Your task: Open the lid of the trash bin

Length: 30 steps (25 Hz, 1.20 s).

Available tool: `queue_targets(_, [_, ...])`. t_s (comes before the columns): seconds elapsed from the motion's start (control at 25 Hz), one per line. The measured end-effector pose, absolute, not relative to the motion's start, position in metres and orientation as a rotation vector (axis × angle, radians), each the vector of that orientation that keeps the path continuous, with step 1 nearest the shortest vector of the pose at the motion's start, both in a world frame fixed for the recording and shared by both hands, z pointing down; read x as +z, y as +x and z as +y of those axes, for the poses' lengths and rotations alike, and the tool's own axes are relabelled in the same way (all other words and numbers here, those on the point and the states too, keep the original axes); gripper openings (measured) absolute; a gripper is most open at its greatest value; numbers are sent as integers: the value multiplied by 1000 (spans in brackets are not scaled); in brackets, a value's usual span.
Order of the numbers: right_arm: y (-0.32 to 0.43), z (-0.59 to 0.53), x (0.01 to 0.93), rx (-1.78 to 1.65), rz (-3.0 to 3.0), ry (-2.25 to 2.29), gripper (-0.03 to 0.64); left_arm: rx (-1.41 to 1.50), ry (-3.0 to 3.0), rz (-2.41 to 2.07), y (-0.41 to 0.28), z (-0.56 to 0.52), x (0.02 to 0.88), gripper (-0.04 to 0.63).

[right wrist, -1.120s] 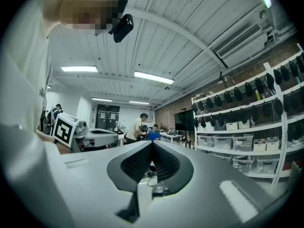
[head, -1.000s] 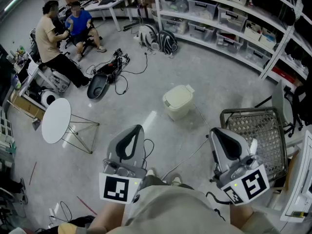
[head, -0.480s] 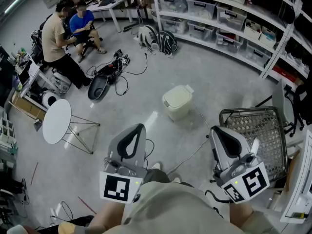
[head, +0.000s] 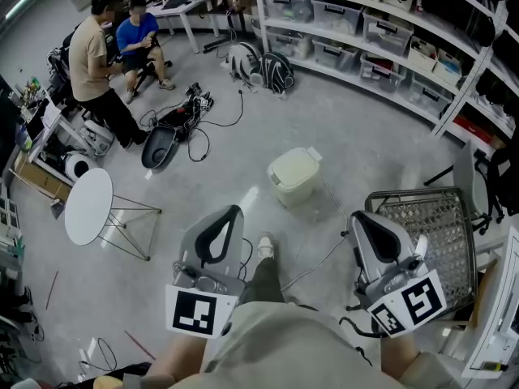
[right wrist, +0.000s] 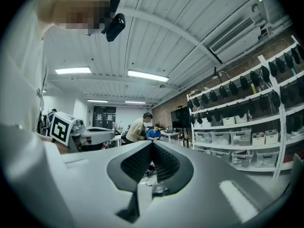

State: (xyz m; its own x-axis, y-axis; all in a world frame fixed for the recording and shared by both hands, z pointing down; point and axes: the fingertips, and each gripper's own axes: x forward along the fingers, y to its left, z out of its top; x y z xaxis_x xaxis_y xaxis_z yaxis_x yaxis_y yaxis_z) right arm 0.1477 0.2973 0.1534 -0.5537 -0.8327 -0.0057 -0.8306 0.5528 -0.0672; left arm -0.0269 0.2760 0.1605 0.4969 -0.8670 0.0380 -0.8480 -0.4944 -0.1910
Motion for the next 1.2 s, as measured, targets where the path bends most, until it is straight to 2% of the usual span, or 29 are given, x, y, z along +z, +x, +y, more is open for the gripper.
queue_targets(0.36, [124, 205, 165, -118, 2771, -1502, 3, -200, -2629, 1487, -49, 185, 173, 2])
queue_targets(0.88, [84, 20, 167, -175, 2740, -1635, 3, -242, -2704, 1412, -93, -4, 182, 2])
queue_targets(1.2, [86, -40, 169, -180, 2710, -1686, 3, -246, -2714, 1383, -94, -60, 186, 2])
